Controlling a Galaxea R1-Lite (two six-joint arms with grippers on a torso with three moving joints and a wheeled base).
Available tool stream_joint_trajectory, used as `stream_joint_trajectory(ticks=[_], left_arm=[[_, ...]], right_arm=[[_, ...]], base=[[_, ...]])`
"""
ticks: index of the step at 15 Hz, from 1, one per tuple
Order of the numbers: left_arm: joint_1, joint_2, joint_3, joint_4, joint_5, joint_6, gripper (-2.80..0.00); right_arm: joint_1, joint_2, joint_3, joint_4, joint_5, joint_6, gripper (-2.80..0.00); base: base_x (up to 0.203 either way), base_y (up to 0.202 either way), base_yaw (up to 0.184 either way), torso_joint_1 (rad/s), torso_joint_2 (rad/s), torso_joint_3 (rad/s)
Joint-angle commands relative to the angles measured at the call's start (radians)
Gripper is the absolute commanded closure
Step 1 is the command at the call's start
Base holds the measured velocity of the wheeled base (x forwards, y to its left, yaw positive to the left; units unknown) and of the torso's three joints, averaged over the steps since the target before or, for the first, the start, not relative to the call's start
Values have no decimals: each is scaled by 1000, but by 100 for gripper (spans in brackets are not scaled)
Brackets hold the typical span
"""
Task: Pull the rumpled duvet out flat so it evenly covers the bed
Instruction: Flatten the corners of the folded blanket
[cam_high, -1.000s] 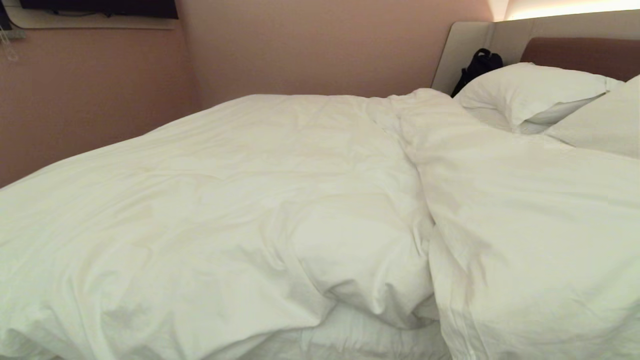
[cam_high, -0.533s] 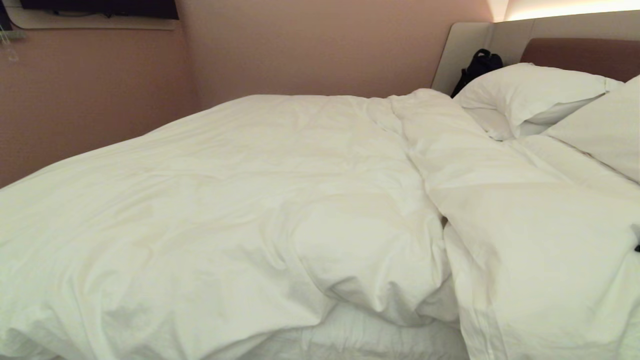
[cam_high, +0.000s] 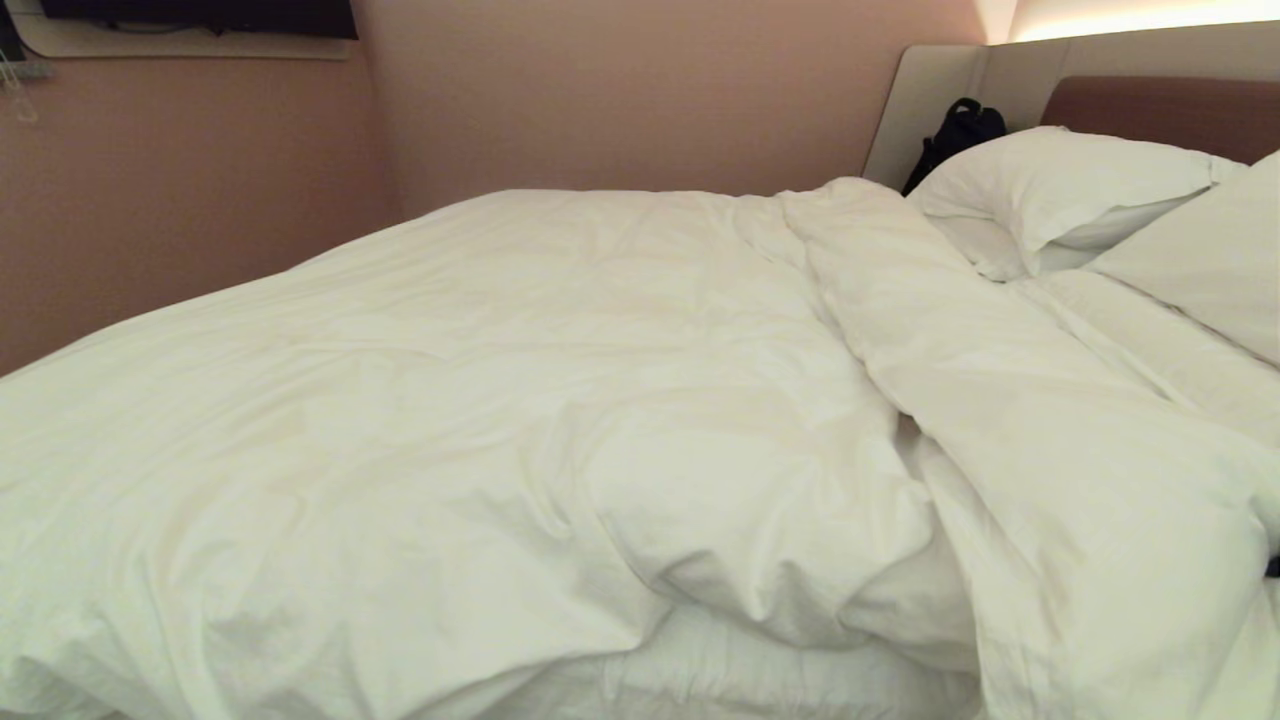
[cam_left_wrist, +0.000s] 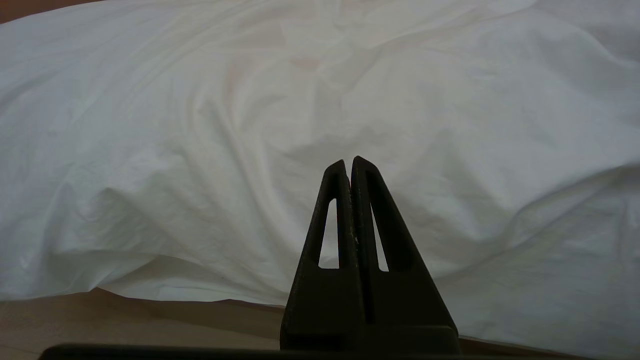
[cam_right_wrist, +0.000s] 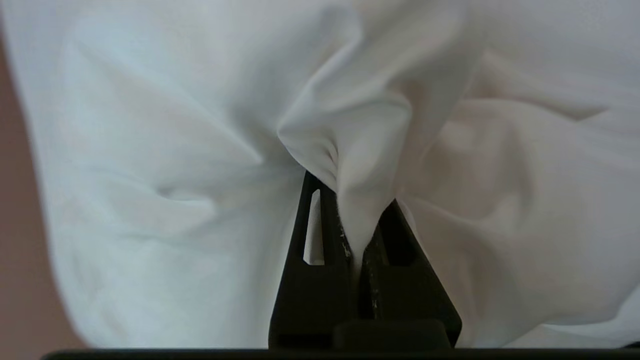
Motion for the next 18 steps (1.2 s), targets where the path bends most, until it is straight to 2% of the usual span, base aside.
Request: stream_joint_trajectory(ticks=[1,4,5,11,13,18], left_arm=[[0,0,0,-1,1,0,0],[0,0,0,-1,1,0,0],[0,0,0,-1,1,0,0],[0,0,0,-1,1,0,0],[0,0,0,-1,1,0,0],[0,0,0,-1,1,0,0]], right_arm=[[1,24,4,1,-111,-36,0],[25,31,4,0,-104,-37,0],[33,39,-2,-2,-103,-37,-280],[114,-19,-9,7,-108,-40,-280],[121,-66,-48,75,-113,-41,-280],[122,-169,-248,294,-118,-42,-280]], base=[[0,0,0,0,0,0],[0,0,0,0,0,0],[0,0,0,0,0,0],[0,0,0,0,0,0],[0,0,0,0,0,0],[0,0,0,0,0,0]])
